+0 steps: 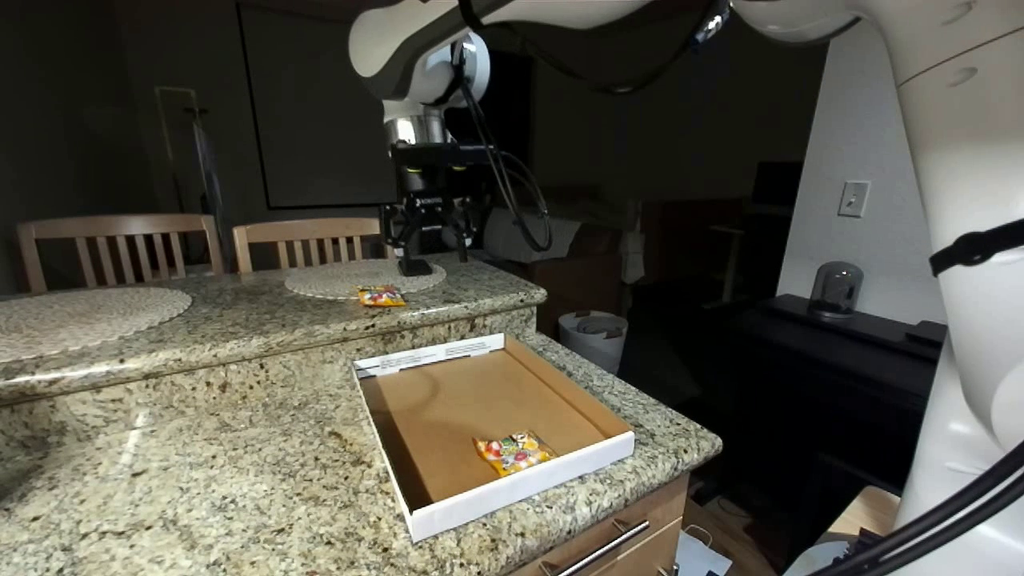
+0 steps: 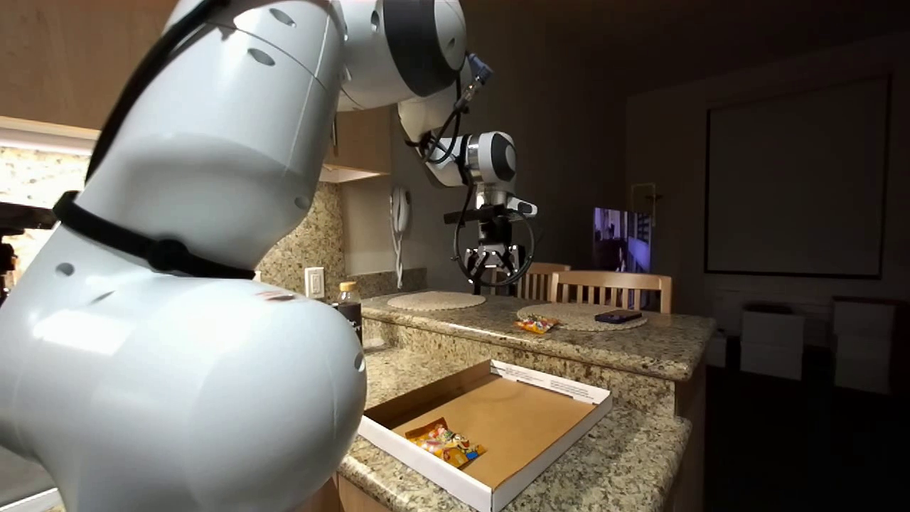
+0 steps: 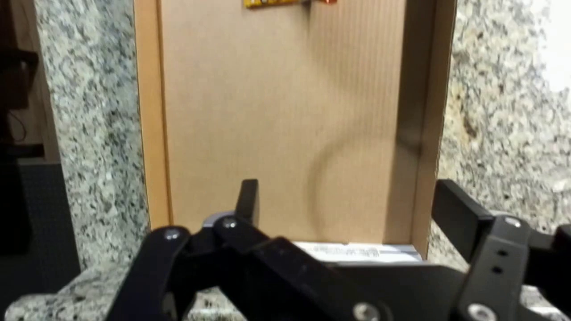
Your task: Place two sachets from the counter on the box
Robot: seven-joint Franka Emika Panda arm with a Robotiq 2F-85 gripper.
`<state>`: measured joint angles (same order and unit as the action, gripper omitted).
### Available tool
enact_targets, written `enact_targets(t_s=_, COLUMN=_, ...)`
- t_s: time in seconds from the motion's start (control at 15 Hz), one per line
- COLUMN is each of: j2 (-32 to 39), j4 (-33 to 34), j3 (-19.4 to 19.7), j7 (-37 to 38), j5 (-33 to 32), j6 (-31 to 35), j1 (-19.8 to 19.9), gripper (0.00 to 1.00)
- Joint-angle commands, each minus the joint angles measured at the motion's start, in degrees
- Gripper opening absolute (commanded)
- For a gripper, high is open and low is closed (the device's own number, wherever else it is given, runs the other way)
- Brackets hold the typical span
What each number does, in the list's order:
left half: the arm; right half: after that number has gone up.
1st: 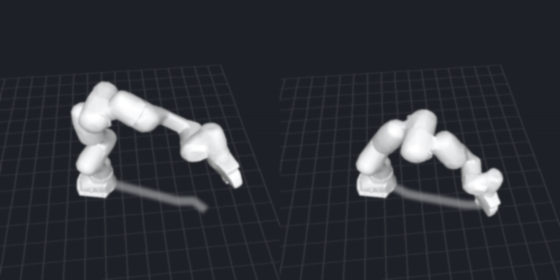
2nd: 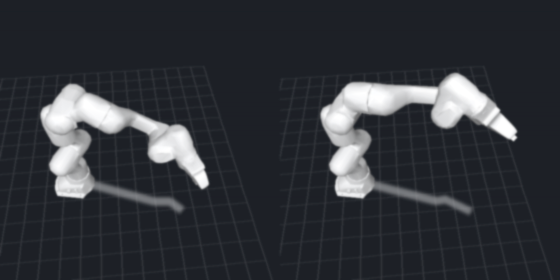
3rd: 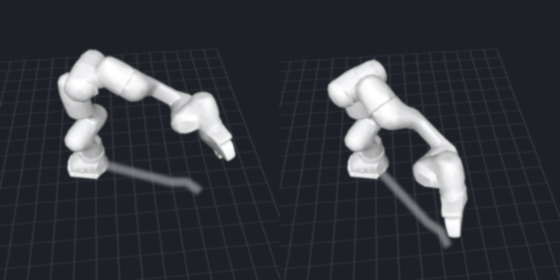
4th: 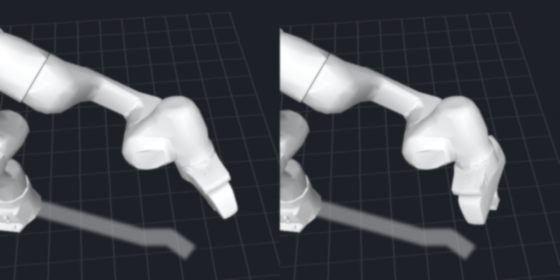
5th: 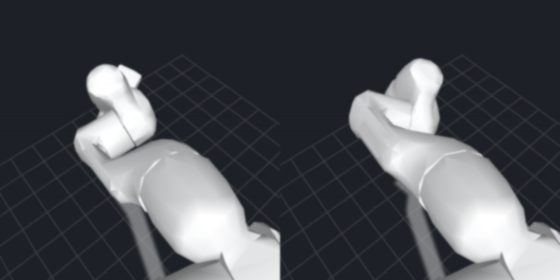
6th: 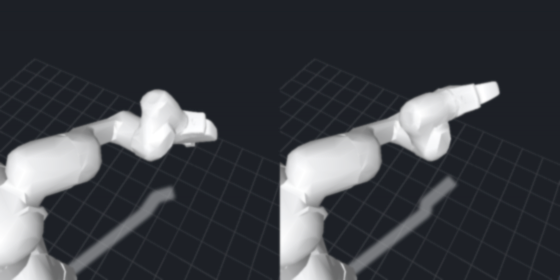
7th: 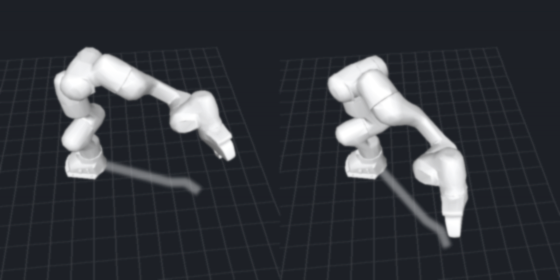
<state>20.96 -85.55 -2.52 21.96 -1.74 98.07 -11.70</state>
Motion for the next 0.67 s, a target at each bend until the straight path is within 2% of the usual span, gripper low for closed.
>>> enact_targets(t_s=0.0, j2=4.7, j4=4.8, j3=-0.2, j7=-1.4, j5=-3.4, j6=6.7, j1=-0.6, gripper=1.0)
enact_targets(t_s=0.33, j2=13.4, j4=13.1, j3=0.5, j7=-2.6, j5=-11.6, j6=13.1, j1=-4.0, gripper=1.0)
enact_targets(t_s=0.6, j2=19.9, j4=21.5, j3=1.9, j7=-4.2, j5=-16.8, j6=14.9, j1=-7.0, gripper=1.0)
